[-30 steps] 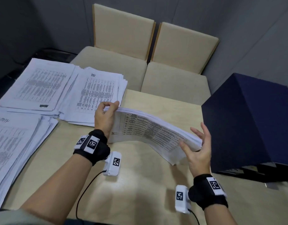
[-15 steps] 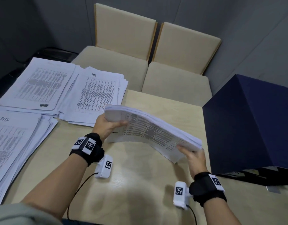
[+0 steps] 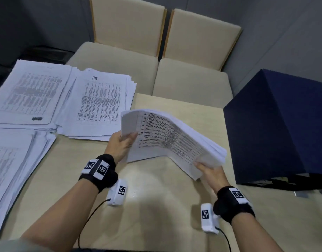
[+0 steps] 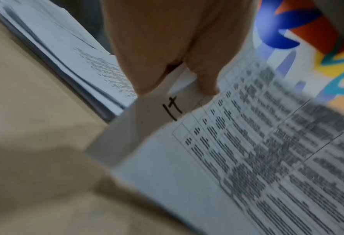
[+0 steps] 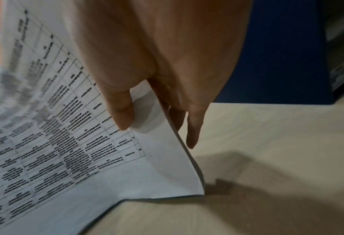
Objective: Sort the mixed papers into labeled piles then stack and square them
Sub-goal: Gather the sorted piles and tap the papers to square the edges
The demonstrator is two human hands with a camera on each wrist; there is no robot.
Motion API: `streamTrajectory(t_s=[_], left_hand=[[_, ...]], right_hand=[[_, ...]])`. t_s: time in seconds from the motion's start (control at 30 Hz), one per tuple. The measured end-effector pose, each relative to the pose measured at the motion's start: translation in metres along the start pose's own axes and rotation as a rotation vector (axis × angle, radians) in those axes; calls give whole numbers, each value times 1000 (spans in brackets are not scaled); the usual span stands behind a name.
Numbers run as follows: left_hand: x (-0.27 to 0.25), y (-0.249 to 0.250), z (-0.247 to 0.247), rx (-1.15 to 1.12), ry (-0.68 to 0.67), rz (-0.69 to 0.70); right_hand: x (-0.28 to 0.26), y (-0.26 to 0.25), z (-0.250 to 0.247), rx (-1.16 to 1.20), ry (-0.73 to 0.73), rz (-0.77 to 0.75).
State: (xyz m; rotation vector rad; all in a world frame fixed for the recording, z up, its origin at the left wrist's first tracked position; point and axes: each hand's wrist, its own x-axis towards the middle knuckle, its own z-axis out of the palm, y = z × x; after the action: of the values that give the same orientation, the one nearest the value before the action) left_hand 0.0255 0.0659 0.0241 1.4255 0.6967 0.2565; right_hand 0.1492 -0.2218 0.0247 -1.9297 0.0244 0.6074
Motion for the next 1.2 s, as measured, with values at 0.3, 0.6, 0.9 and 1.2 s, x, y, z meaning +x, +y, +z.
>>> streamTrajectory(t_s=[0.3,0.6,0.9,1.2], left_hand=[[2,15,4,-84,-282,-169],[-29,-33,70,94,-207,-225],[-112,-65,171,562,8,0],[-190,-74,259,619,-186,-121]], right_hand=[[-69,-37,-61,69,-215,-51],[-97,-9,-110,114,-102,-186],[-126,109,-212,103,-2,-73],[-180,169,-323,329,63,-5]])
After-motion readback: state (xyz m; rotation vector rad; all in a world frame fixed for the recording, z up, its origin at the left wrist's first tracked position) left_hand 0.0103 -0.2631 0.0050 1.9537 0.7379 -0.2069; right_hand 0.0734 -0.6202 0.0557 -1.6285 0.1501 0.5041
